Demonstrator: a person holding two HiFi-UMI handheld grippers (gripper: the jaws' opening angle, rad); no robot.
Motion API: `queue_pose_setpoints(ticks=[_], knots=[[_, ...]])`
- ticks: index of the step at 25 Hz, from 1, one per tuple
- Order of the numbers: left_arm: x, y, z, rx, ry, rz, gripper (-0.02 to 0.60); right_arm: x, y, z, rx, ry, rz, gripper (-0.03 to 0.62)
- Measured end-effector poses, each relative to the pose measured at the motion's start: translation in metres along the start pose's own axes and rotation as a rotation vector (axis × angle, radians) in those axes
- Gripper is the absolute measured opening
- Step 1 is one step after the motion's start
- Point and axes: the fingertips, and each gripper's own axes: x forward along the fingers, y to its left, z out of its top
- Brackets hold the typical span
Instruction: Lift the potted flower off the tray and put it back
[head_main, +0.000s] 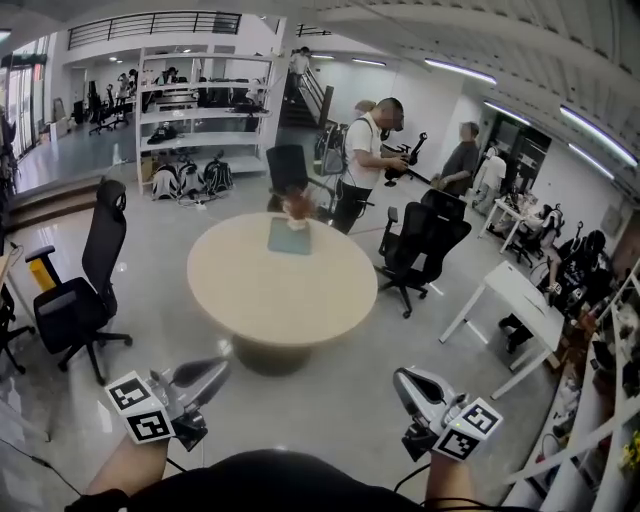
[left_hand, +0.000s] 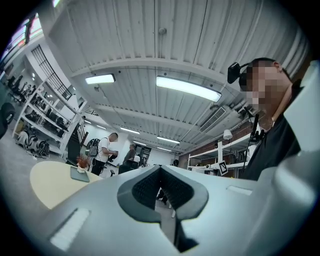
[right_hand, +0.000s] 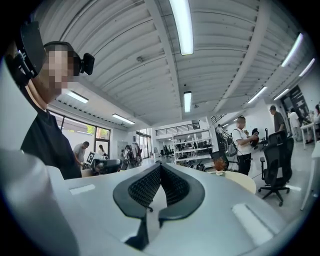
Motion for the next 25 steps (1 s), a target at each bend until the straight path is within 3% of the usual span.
queue_pose_setpoints(ticks=[7, 14, 20, 25], knots=[[-0.017, 0.093, 0.024, -0.023, 0.009, -0.017, -0.006, 0.093, 0.004, -0.006, 0.011, 0.009, -0.025, 0.015], [-0.028, 0.152, 0.036, -0.061, 0.017, -0.005, -0.006, 0.155, 0.0, -0.006, 0.025, 0.039, -0.032, 0.015], [-0.001, 0.184, 0.026, -0.062, 0.014, 0.045, -0.006, 0.185, -0.045, -0.011, 0.032, 0.042, 0.016, 0.015], [0.052, 0.195, 0.015, -0.04, 0.005, 0.105, -0.006, 0.194, -0.11, -0.009, 0.043, 0.021, 0.086, 0.015]])
